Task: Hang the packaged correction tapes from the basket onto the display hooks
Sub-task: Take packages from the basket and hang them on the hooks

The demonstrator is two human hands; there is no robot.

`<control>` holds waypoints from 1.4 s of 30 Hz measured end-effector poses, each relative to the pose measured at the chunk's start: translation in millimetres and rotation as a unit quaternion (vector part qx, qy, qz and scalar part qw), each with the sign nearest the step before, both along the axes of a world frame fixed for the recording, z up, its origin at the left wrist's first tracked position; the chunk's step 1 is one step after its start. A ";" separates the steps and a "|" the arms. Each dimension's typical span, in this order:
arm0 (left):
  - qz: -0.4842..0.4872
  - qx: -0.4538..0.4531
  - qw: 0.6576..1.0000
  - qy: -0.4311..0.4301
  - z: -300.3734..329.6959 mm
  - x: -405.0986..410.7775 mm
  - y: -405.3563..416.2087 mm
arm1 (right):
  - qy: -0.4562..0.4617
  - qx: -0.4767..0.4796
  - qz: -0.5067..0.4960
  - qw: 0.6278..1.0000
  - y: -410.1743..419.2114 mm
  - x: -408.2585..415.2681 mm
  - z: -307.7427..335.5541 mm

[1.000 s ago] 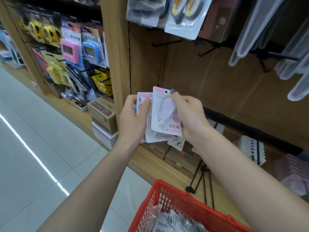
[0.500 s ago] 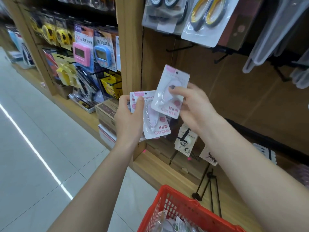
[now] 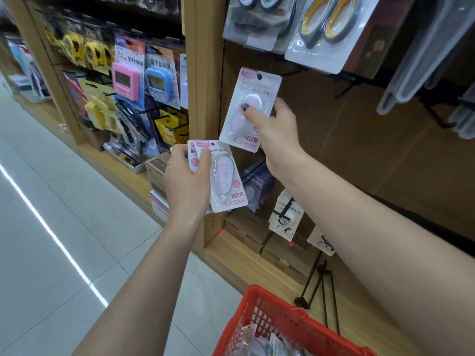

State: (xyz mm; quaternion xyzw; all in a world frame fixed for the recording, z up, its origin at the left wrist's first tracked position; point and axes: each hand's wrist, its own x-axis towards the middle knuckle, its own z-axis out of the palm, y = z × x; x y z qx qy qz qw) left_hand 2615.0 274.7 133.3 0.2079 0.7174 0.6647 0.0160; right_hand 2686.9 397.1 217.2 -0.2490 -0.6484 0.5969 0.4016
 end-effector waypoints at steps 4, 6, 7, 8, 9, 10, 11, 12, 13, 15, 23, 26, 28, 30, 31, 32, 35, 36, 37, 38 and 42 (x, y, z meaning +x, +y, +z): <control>0.006 -0.005 1.000 0.011 1.6 -0.7 0.1 | 0.012 -0.031 -0.026 0.999 12.6 -9.9 -6.5; -0.002 -0.007 1.000 0.014 3.5 2.2 0.2 | -0.006 -0.052 -0.051 0.997 24.8 -16.6 -7.3; -0.008 -0.007 1.000 0.018 4.9 4.7 0.6 | -0.020 -0.067 -0.066 0.995 31.8 -19.9 -6.5; -0.015 -0.004 1.000 0.020 6.5 7.6 1.3 | -0.034 -0.083 -0.082 0.993 39.5 -23.2 -5.4; -0.023 0.001 1.000 0.020 8.1 10.6 2.3 | -0.045 -0.096 -0.097 0.990 47.7 -26.4 -3.9; -0.033 0.008 0.999 0.019 9.4 13.9 3.5 | -0.053 -0.105 -0.109 0.987 56.4 -29.2 -2.8; -0.045 0.015 0.999 0.016 10.6 16.9 4.8 | -0.061 -0.115 -0.120 0.984 65.1 -32.2 -0.8; -0.057 0.025 0.998 0.010 11.6 19.7 6.3 | -0.069 -0.119 -0.129 0.982 74.3 -34.6 0.5; -0.070 0.038 0.997 0.002 12.7 22.2 7.6 | -0.085 -0.120 -0.133 0.980 82.7 -34.9 0.7; -0.087 0.064 0.994 -0.011 14.8 25.6 9.7 | -0.117 -0.120 -0.117 0.979 98.7 -33.9 -0.1; -0.113 0.114 0.986 -0.045 18.0 26.1 12.0 | -0.141 -0.201 -0.084 0.966 104.2 -27.7 -2.7; -0.104 0.113 0.986 -0.057 16.9 21.8 9.0 | -0.148 -0.200 -0.079 0.965 85.7 -17.1 -11.9; -0.094 0.108 0.988 -0.057 15.7 20.2 7.4 | -0.120 -0.222 -0.062 0.966 62.8 -3.1 -18.7; -0.078 0.105 0.990 -0.046 15.8 18.8 6.3 | -0.086 -0.227 0.014 0.970 35.0 12.7 -24.3; -0.070 0.105 0.991 -0.040 16.4 18.3 5.5 | -0.099 -0.202 0.066 0.972 22.1 21.6 -27.6; -0.064 0.104 0.992 -0.035 16.5 17.8 5.5 | -0.124 -0.164 0.109 0.972 9.4 30.9 -29.8; -0.062 0.098 0.993 -0.037 15.6 18.2 5.8 | -0.152 -0.112 0.170 0.967 -14.2 49.8 -29.3; -0.065 0.101 0.992 -0.043 15.3 18.6 5.8 | -0.145 -0.111 0.174 0.968 -18.0 52.4 -28.2; -0.069 0.104 0.991 -0.048 15.6 19.0 5.5 | -0.142 -0.108 0.173 0.969 -20.0 54.0 -26.2; -0.071 0.107 0.990 -0.051 16.6 19.2 5.4 | -0.142 -0.103 0.170 0.970 -20.8 55.6 -23.8; -0.074 0.112 0.989 -0.059 20.1 16.1 4.0 | -0.104 -0.121 0.134 0.978 -15.8 58.8 -20.3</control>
